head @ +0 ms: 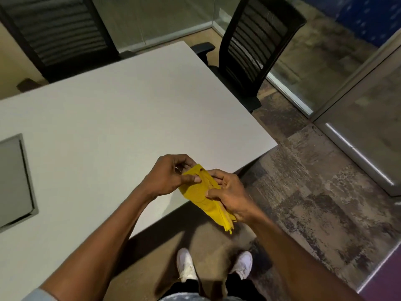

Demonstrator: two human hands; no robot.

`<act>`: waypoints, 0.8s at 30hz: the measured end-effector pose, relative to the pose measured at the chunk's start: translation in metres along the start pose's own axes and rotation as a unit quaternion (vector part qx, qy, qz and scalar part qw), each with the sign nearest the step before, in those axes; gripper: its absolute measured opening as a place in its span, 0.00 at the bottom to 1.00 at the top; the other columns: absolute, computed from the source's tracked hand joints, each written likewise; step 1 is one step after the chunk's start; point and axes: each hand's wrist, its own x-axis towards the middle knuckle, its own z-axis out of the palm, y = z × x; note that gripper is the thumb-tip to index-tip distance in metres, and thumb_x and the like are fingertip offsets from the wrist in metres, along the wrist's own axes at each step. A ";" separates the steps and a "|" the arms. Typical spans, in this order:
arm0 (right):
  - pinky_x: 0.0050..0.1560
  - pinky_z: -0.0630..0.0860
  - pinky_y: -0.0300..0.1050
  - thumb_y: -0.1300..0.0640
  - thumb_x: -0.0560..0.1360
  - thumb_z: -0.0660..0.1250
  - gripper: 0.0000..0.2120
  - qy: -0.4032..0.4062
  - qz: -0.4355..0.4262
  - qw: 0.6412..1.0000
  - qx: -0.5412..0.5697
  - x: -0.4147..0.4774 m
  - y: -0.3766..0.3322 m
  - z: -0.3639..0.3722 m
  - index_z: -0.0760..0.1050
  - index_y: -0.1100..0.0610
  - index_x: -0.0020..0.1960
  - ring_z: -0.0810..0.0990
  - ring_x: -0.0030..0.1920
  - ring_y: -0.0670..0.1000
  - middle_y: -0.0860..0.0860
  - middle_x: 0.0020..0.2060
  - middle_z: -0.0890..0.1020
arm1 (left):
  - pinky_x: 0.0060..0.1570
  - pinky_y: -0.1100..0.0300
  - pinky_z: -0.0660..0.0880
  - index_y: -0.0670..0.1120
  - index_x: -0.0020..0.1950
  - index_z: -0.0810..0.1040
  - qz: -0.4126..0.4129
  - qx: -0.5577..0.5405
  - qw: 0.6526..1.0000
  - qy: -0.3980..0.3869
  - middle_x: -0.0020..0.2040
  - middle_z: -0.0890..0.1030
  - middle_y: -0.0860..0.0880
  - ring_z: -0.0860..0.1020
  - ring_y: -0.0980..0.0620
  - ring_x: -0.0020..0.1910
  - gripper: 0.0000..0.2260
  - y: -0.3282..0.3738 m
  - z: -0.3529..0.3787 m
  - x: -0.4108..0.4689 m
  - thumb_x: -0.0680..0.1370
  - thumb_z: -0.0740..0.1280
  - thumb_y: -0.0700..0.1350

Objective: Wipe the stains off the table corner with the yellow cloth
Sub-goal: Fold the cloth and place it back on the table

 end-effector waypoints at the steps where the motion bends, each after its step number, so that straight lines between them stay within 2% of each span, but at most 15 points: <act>1: 0.54 0.86 0.54 0.67 0.67 0.76 0.23 -0.006 -0.010 1.000 -0.012 -0.002 -0.003 0.007 0.84 0.49 0.58 0.89 0.53 0.57 0.53 0.51 0.90 | 0.50 0.51 0.83 0.50 0.52 0.88 0.001 0.004 1.000 0.015 0.47 0.88 0.51 0.84 0.51 0.45 0.11 0.002 -0.008 -0.006 0.72 0.85 0.46; 3: 0.54 0.86 0.55 0.62 0.66 0.80 0.20 0.003 -0.036 0.997 -0.062 -0.004 -0.006 0.022 0.84 0.50 0.56 0.89 0.51 0.53 0.52 0.49 0.89 | 0.45 0.58 0.80 0.52 0.49 0.88 0.000 0.013 0.998 0.055 0.45 0.88 0.53 0.82 0.57 0.42 0.10 0.003 -0.024 -0.020 0.72 0.85 0.46; 6: 0.55 0.85 0.56 0.56 0.66 0.81 0.19 0.022 -0.070 0.985 -0.157 -0.006 -0.008 0.038 0.83 0.50 0.56 0.88 0.50 0.51 0.49 0.48 0.89 | 0.43 0.60 0.80 0.51 0.48 0.87 -0.008 0.014 0.995 0.102 0.45 0.88 0.52 0.83 0.55 0.45 0.09 -0.001 -0.042 -0.037 0.73 0.84 0.46; 10: 0.56 0.84 0.47 0.55 0.68 0.79 0.19 0.032 -0.090 0.976 -0.194 -0.010 -0.011 0.047 0.83 0.47 0.58 0.87 0.51 0.44 0.43 0.49 0.88 | 0.37 0.68 0.76 0.51 0.47 0.87 -0.018 0.022 0.988 0.151 0.43 0.88 0.51 0.83 0.54 0.43 0.07 -0.010 -0.066 -0.054 0.74 0.83 0.45; 15: 0.51 0.83 0.40 0.59 0.70 0.79 0.16 0.046 -0.105 0.975 -0.191 0.002 -0.015 0.042 0.85 0.46 0.55 0.85 0.46 0.41 0.40 0.45 0.88 | 0.42 0.57 0.77 0.50 0.46 0.87 -0.056 -0.023 0.975 0.213 0.41 0.87 0.53 0.82 0.53 0.43 0.08 -0.024 -0.093 -0.065 0.73 0.84 0.47; 19: 0.51 0.83 0.41 0.59 0.71 0.81 0.14 0.032 -0.098 0.983 -0.153 0.021 -0.021 0.037 0.87 0.47 0.54 0.85 0.46 0.43 0.43 0.46 0.89 | 0.45 0.55 0.77 0.50 0.47 0.87 -0.091 -0.065 0.964 0.240 0.41 0.88 0.52 0.82 0.52 0.42 0.08 -0.037 -0.105 -0.069 0.73 0.84 0.48; 22: 0.50 0.83 0.41 0.60 0.72 0.80 0.15 0.014 -0.102 0.986 -0.133 0.038 -0.028 0.035 0.86 0.46 0.55 0.85 0.48 0.45 0.45 0.47 0.88 | 0.45 0.49 0.79 0.51 0.46 0.88 -0.120 -0.087 0.953 0.262 0.43 0.89 0.48 0.86 0.43 0.44 0.08 -0.042 -0.108 -0.069 0.73 0.84 0.50; 24: 0.50 0.83 0.44 0.60 0.73 0.79 0.15 0.013 -0.097 0.989 -0.111 0.050 -0.035 0.035 0.86 0.45 0.56 0.86 0.49 0.49 0.47 0.47 0.88 | 0.46 0.45 0.83 0.50 0.46 0.88 -0.133 -0.107 0.944 0.282 0.44 0.89 0.47 0.88 0.40 0.48 0.09 -0.044 -0.108 -0.068 0.73 0.84 0.52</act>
